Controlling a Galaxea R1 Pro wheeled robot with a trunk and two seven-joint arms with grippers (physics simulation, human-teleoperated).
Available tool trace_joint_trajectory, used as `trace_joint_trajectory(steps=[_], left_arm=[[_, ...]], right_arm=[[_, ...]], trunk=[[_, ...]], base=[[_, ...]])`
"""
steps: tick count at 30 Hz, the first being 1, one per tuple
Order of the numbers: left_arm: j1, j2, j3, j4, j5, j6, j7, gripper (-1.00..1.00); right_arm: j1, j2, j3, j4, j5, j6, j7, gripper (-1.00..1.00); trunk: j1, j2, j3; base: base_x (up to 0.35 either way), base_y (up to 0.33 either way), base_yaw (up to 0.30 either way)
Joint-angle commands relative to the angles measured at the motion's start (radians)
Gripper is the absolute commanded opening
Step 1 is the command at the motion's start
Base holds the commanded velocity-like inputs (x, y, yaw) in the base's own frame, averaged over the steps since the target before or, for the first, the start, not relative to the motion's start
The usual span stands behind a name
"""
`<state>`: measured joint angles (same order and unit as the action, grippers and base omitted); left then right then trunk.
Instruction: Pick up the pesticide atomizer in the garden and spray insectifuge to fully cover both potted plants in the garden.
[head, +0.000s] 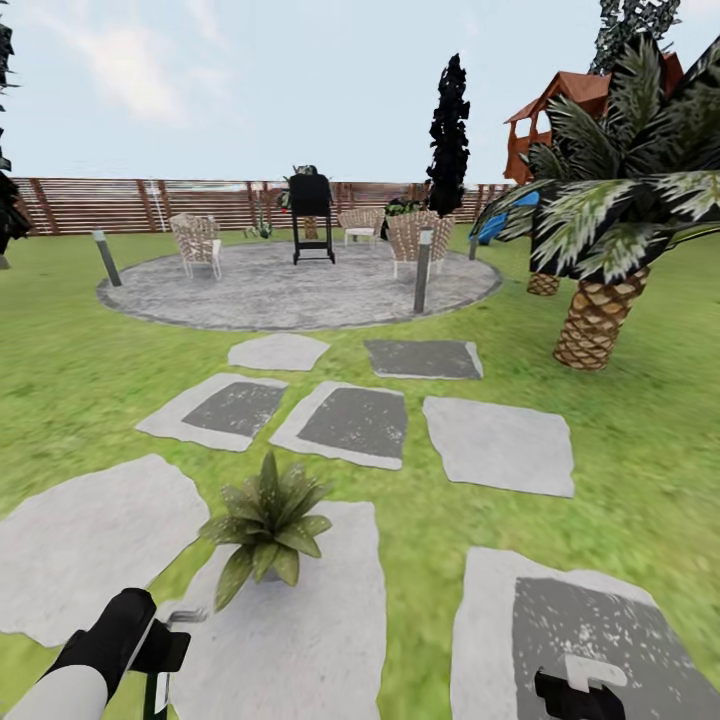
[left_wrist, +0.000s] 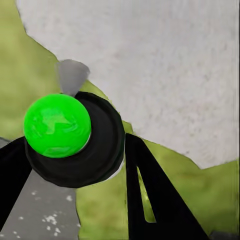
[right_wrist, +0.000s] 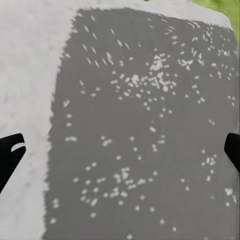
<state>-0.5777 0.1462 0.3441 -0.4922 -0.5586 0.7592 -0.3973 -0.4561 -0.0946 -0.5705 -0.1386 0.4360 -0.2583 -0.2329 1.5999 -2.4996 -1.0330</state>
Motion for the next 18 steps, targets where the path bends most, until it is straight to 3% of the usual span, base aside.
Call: trace_joint_trajectory(steps=[1, 18], left_arm=[[-0.001, -0.001, 0.007, -0.002, -0.011, 0.003, -0.009, -1.00], [-0.001, 0.004, 0.007, -0.002, -0.010, 0.005, -0.009, -1.00]], right_arm=[[-0.001, 0.000, -0.008, 0.002, 0.010, -0.004, -0.003, 1.00], [-0.001, 0.000, -0.008, 0.002, 0.010, -0.004, -0.003, 1.00]], trunk=[[0.000, 0.000, -0.001], [0.000, 0.000, -0.001]], base=[[0.152, -0.232, 0.001], [0.042, -0.262, 0.000]])
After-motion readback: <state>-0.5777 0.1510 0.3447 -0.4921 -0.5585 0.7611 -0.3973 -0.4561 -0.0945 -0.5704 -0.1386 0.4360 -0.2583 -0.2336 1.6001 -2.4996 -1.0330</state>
